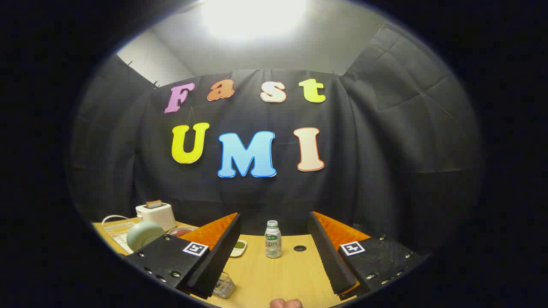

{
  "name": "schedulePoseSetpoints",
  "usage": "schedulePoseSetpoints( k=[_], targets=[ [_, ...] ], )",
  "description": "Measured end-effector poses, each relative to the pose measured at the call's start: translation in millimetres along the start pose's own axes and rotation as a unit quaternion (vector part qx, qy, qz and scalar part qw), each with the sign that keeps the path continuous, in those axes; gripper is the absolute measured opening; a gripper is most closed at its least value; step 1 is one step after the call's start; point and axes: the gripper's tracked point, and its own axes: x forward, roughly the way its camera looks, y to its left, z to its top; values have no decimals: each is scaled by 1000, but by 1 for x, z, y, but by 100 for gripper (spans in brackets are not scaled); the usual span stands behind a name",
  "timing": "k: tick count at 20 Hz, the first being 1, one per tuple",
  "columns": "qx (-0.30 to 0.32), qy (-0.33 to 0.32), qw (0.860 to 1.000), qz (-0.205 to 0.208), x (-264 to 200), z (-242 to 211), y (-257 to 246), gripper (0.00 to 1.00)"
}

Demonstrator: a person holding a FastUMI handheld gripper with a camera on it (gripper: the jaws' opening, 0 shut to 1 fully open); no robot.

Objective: Take the plate from the dish rack, then take the spoon from the basket and place it into the plate.

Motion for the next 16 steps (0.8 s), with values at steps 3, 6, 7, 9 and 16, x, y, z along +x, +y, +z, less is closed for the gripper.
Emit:
schedulePoseSetpoints(
  k=[3,6,7,9,16],
  targets=[
    [-7,-7,1000,-24,-3,42,17,96],
    [0,-5,999,-37,-7,64,41,97],
    [-1,0,999,-44,-8,69,48,97],
    [0,6,998,-57,-13,77,62,96],
    [-11,11,1000,-18,-9,92,126,96]
  ],
)
